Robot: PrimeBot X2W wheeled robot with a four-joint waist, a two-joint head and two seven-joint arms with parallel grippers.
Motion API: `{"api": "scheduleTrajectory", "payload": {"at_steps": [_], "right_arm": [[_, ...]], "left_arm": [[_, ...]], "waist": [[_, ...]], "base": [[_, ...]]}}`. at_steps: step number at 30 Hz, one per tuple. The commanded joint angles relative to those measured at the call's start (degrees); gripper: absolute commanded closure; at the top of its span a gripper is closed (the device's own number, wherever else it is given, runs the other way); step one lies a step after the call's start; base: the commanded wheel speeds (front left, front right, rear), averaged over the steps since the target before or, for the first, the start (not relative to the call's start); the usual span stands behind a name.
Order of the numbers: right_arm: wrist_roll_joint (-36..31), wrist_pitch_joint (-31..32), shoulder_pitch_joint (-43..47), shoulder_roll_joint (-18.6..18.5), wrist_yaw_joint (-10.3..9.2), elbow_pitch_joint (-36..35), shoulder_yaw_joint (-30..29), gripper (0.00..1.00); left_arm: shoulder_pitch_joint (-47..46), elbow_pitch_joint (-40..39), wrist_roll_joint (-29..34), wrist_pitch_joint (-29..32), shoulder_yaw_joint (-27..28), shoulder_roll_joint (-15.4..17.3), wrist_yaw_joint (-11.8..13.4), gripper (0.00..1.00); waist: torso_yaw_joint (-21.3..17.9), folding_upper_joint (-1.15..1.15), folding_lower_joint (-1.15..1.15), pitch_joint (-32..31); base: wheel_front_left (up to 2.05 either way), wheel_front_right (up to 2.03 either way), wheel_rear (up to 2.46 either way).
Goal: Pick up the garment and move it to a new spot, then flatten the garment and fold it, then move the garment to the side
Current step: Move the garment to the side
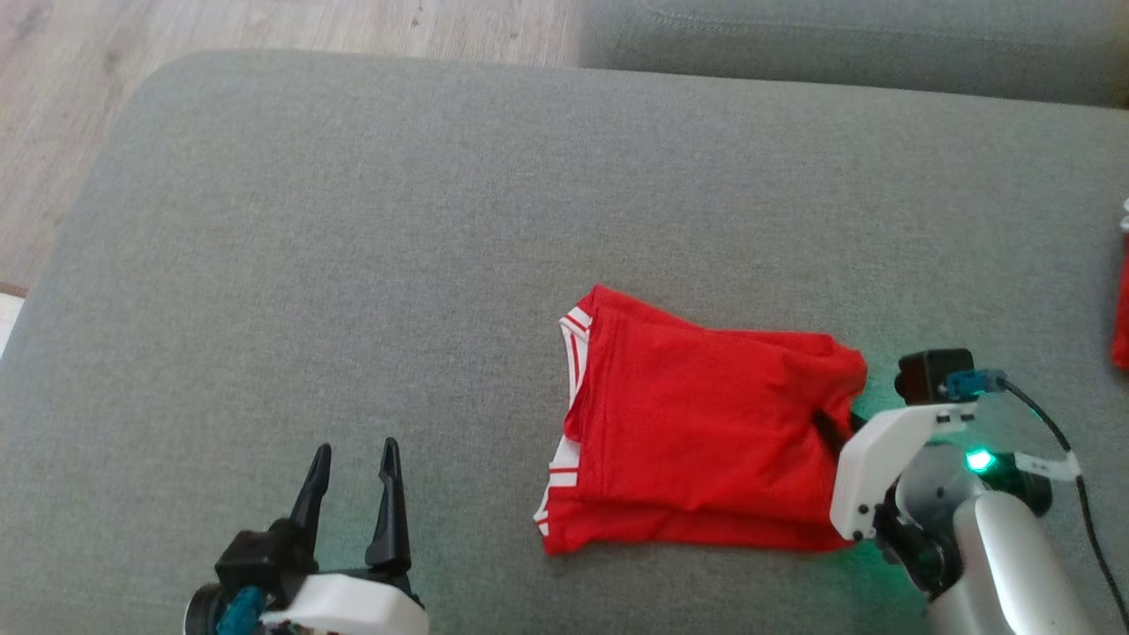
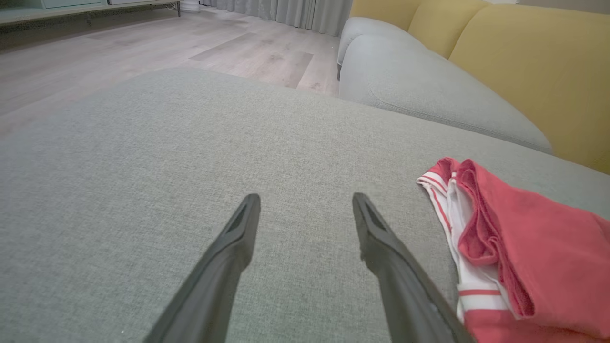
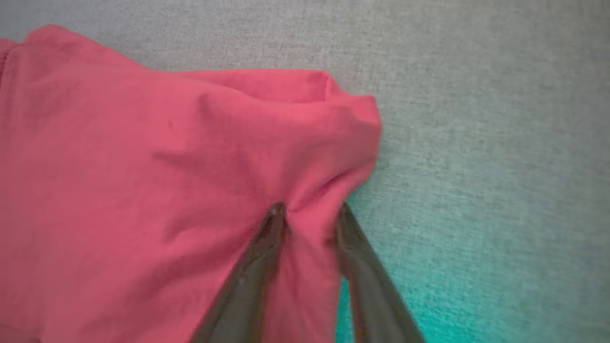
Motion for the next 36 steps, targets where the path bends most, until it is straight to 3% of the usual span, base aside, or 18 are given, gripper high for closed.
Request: {"api": "scheduleTrajectory", "payload": {"at_steps": [1,8,17,24,30,36], "right_arm": [[0.0,0.0,-1.8,-0.1,0.37,-1.2,1.7,1.0],[-1.6,-5.0,-5.0,-0.7,0.37,-4.8,-1.2,1.0],[-2.5,-7.3,-8.9,-4.4,0.37,-10.8,-5.2,1.0],[-1.6,-9.4,-11.1,-3.3,0.37,-12.7,-5.3,1.0],[-1.8,-10.9,-13.3,-2.5,0.37,-11.4,-3.1,1.0],[-1.6,-11.7,-17.3,-3.7,0.37,-9.3,0.0,1.0]], "left_arm": [[-3.2,-1.0,0.9,-0.7,2.8,0.1,-0.4,0.0],[-4.9,-1.6,2.6,-0.7,2.5,-0.6,-1.4,0.0],[-8.1,-3.7,4.3,0.0,3.4,1.7,-0.8,0.0],[-10.8,-6.0,6.1,2.9,3.0,4.3,-0.4,0.0],[-11.7,-6.8,6.9,4.5,1.9,4.7,-0.4,0.0],[-11.2,-6.7,6.7,4.8,1.3,4.6,-0.2,0.0]], "waist": [[-0.3,0.0,-0.01,0.7],[-5.3,0.0,-0.01,3.2],[-19.9,0.0,-0.01,9.2],[-29.8,0.0,-0.01,12.7],[-32.0,0.0,-0.01,12.9],[-30.5,0.0,-0.01,11.7]], "base": [[0.0,0.0,0.0],[0.0,0.0,0.0],[0.0,0.0,0.0],[0.0,0.0,0.0],[0.0,0.0,0.0],[0.0,0.0,0.0]]}}
